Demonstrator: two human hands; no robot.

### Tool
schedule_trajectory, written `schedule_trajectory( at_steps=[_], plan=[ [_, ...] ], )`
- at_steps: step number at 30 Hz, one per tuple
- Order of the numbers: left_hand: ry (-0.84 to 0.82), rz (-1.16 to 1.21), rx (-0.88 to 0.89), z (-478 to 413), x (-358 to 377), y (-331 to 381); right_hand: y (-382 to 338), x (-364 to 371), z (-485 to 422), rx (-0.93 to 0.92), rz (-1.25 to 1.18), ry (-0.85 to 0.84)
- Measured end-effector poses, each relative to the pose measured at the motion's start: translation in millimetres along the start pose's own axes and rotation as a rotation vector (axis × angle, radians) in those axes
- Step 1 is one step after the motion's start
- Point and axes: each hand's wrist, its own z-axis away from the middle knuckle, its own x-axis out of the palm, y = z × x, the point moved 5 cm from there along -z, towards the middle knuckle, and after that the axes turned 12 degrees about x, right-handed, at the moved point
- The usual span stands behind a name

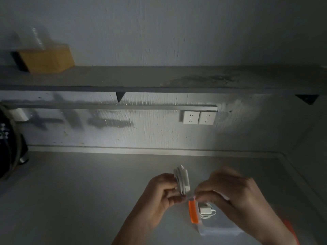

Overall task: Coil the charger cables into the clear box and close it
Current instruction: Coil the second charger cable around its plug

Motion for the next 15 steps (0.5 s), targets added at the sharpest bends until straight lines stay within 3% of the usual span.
schedule_trajectory(
  at_steps=[3,8,12,15],
  plan=[
    [-0.138,-0.105,0.044,7,15,-2,14,-2,-21,0.053,-0.036,0.06],
    [-0.304,-0.216,0.176,9,21,12,56,31,-26,0.409,-0.678,-0.008],
    [-0.246,-0.135,0.143,3,12,6,66,67,5,0.662,-0.907,0.068],
    [-0.112,0.007,0.106,-4,1,-5,57,87,18,0.727,-0.94,0.122]
  ],
)
